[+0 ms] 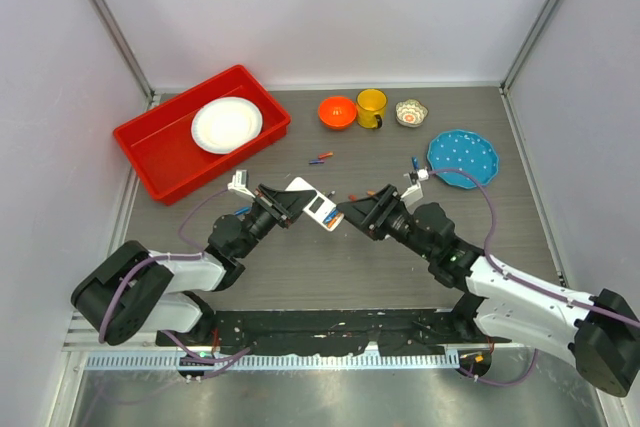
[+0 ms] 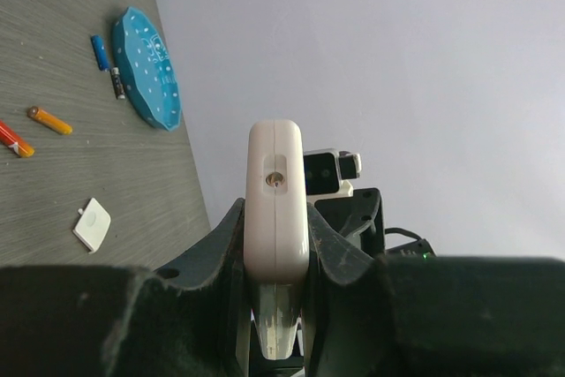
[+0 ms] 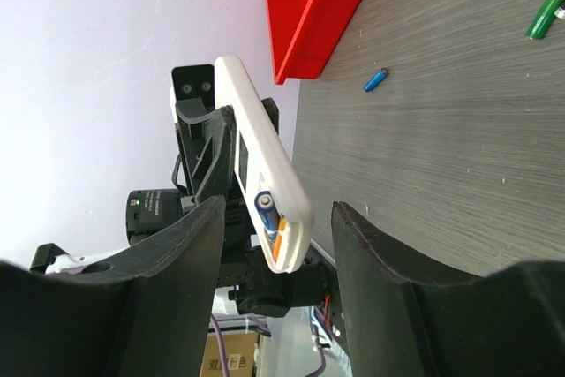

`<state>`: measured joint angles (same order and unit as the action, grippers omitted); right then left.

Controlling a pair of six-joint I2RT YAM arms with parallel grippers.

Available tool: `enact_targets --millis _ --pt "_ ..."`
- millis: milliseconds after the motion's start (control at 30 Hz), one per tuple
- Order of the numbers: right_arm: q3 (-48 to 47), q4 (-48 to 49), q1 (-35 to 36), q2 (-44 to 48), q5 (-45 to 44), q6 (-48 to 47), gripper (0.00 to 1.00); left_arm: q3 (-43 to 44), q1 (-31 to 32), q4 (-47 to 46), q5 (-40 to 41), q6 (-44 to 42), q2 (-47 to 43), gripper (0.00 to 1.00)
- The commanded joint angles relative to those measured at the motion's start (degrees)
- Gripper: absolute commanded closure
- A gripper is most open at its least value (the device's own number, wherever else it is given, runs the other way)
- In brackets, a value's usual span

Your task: Load the batteries into the remote control

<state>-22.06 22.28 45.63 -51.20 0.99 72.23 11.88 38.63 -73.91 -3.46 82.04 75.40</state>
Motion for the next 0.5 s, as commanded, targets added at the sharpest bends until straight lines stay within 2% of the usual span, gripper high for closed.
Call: enact_targets --millis 0,467 --pt "1.23 5.57 -0.27 -0.30 0.85 2.65 0.44 1.83 0.04 -14.68 1.00 -1.00 -1.83 1.00" --pt "4.22 12.87 -0.45 -1.89 0.33 7.75 0.44 1.66 0.04 -14.68 1.00 -1.36 -2.62 1.00"
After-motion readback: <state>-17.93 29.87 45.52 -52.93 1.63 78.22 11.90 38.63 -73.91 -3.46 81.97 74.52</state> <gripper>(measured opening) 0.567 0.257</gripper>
